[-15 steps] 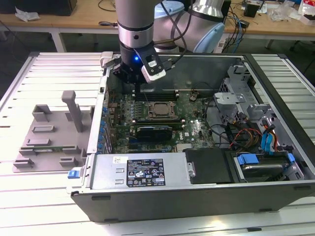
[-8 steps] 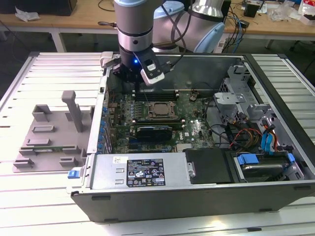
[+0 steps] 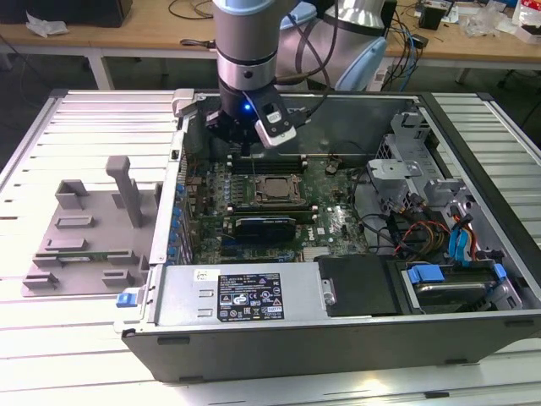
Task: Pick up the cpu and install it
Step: 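Install the first cpu locking lever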
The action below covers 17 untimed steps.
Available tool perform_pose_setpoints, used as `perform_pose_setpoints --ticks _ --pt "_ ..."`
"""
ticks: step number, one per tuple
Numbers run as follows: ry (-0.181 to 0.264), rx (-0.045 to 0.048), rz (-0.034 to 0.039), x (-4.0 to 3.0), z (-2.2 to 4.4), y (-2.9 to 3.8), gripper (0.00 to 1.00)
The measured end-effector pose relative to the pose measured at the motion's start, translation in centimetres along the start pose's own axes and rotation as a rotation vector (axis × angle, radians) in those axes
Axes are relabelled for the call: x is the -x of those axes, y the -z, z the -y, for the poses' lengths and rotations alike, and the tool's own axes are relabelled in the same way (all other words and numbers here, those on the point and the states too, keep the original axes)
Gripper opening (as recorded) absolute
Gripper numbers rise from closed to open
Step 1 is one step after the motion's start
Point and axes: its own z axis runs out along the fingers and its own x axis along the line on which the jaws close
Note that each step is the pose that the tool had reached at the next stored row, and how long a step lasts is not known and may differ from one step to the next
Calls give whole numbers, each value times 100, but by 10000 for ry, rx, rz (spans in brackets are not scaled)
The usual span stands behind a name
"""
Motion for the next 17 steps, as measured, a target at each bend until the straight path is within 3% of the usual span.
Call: perform_pose_setpoints --ticks 3,4,6,9,12,15,17 --pt "-2 -1 0 90 4 -4 11" --pt "-7 -1 1 157 7 -9 11" --pt "-27 -2 5 226 11 -13 11" --pt "-23 1 14 228 12 -21 11" --pt "-6 -23 83 228 22 -59 11" --pt "-75 -44 101 228 28 -82 11" --pt "-373 -47 173 233 35 -111 11"
